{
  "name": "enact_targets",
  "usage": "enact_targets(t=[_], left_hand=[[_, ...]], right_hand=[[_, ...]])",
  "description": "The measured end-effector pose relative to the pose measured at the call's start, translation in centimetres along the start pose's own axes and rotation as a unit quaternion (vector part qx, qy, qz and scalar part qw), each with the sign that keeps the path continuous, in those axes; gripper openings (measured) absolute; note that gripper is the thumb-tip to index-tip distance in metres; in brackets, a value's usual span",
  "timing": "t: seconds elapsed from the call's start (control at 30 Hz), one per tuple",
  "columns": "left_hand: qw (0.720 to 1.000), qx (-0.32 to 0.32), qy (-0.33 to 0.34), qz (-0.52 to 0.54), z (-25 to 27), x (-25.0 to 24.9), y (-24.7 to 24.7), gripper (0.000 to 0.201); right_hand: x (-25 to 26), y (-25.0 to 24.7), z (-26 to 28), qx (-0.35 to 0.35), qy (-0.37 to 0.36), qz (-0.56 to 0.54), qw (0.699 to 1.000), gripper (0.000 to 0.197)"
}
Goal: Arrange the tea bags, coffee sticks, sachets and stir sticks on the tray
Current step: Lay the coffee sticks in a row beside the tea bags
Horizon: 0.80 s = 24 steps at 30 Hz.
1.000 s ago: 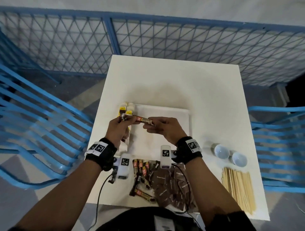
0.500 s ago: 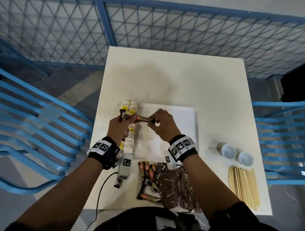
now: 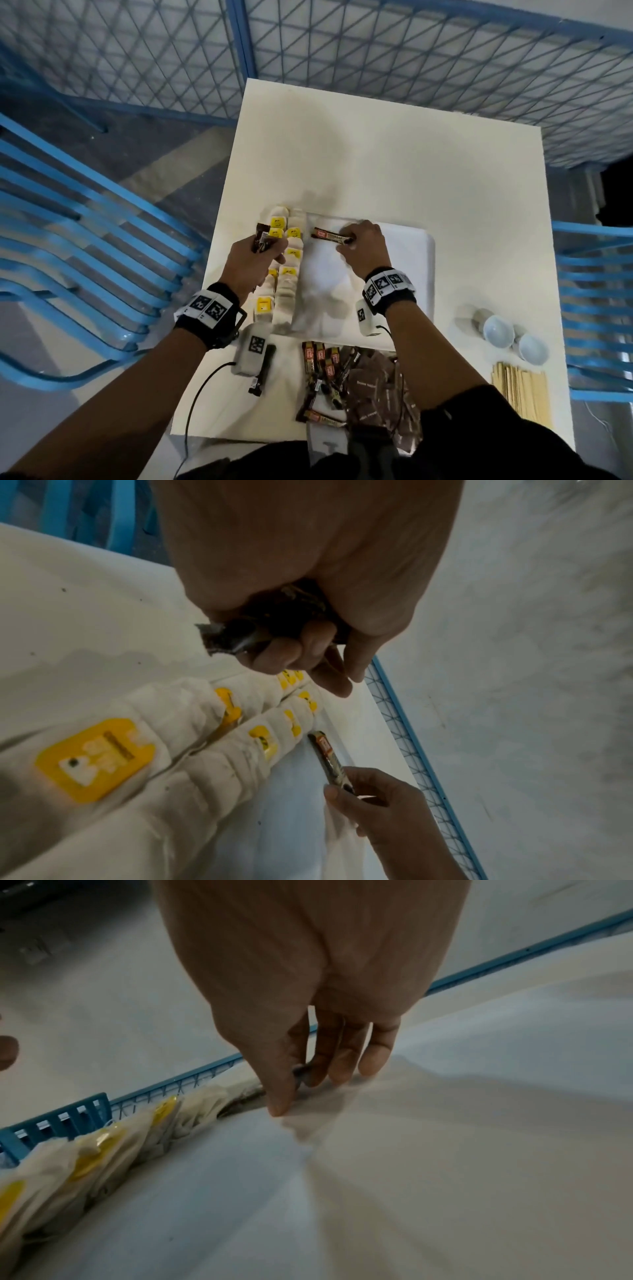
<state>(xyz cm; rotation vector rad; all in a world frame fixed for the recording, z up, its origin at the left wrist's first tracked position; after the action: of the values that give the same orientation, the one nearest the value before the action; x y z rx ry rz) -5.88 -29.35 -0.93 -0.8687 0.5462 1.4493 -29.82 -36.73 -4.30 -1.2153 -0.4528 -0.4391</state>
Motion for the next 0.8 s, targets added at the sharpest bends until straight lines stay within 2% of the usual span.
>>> enact_targets(t=[0.1,0.17,0.23,0.4,0.6,0.8], left_hand=[[1.0,0.007,0.013,0.0,-0.1,-0.2,-0.3,0.024],[1.0,0.006,0.01,0.003,-0.3,-0.1,-0.4,0.028],[1.0,0.008,0.007,0.014,-0.2,-0.1,-0.3,0.033],[0.997,0.022,-0.013,0.076,0.1,-0.3,0.0,0.03],[0.99,0.039,-0.073,0.115,0.3,-0.1,0.4,0.006],[0.99,0.062,-0.062,0.11,0.5,-0.1,0.7,0.01]], right_hand=[[-0.3,-0.4,0.2,-0.046,-0.023,0.064,0.997,0.041],[0.0,-0.6,0.3,-0.075,-0.037,0.082,0.993,0.039],[0.6,-0.4,0.2,-0.07,-0.055,0.085,0.992,0.034],[1.3,0.7,-0.8,-0.029,-0.06,0.087,0.994,0.021],[2.3,0.7,-1.9,-0.061,-0.065,0.095,0.991,0.019],[2.6,0.8,-2.6,-0.088,-0.067,0.099,0.989,0.02]])
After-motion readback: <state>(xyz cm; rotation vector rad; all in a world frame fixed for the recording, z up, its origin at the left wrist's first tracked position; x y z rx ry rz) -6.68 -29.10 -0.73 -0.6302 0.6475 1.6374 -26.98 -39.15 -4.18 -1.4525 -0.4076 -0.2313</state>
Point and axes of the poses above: each hand's wrist, its own z-axis away from the middle knuckle, its own y-axis out of the palm, x = y × z, the point moved 5 cm from there along -z, towards the middle knuckle, and after that the axes turned 2 degrees about -z, right-handed, at the moved point
